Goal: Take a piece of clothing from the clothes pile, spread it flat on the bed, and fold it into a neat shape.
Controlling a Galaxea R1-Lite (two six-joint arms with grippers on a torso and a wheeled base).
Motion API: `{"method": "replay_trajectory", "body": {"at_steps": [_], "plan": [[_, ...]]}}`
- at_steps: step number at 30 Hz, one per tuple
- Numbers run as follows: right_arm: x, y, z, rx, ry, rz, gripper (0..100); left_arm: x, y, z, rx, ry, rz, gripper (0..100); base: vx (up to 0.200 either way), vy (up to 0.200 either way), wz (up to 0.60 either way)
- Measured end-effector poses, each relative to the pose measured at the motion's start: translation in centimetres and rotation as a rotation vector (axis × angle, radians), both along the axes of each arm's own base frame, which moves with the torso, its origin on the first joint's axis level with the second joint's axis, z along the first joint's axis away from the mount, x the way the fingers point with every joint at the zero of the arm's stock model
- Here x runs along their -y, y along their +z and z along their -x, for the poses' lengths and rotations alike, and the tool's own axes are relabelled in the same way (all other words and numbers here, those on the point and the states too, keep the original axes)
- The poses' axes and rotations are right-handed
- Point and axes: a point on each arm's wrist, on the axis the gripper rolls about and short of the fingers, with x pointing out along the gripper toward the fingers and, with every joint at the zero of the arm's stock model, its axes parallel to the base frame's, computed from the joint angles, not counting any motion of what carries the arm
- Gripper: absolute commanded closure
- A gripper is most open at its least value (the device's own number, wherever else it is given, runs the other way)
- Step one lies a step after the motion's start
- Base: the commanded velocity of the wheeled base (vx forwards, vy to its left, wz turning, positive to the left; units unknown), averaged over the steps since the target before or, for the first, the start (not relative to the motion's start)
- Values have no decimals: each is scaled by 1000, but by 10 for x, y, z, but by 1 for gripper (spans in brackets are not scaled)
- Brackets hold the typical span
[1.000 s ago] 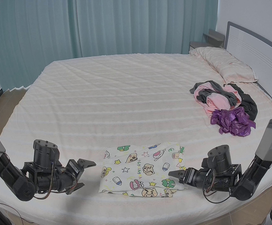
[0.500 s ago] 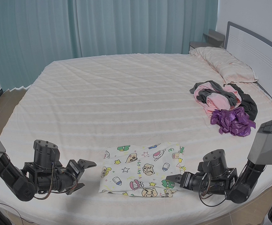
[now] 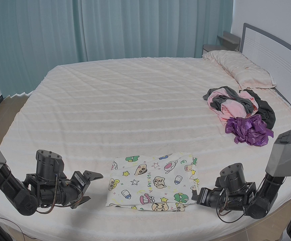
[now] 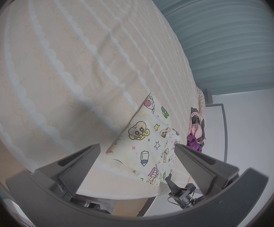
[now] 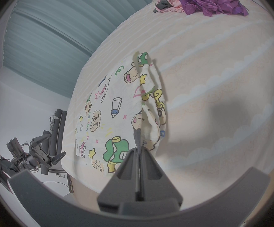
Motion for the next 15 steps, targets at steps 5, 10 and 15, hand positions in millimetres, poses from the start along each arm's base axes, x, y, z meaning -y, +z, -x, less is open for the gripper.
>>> {"method": "replay_trajectory", "body": {"at_steps": [5,10,15], "plan": [[5,4,6,9,11,15,100,0,0,0,0,0,0,0,0,0,0],[12,9,17,27,47,55,100,0,0,0,0,0,0,0,0,0,0],[18,9,21,29,60,83,100,0,0,0,0,0,0,0,0,0,0]]}}
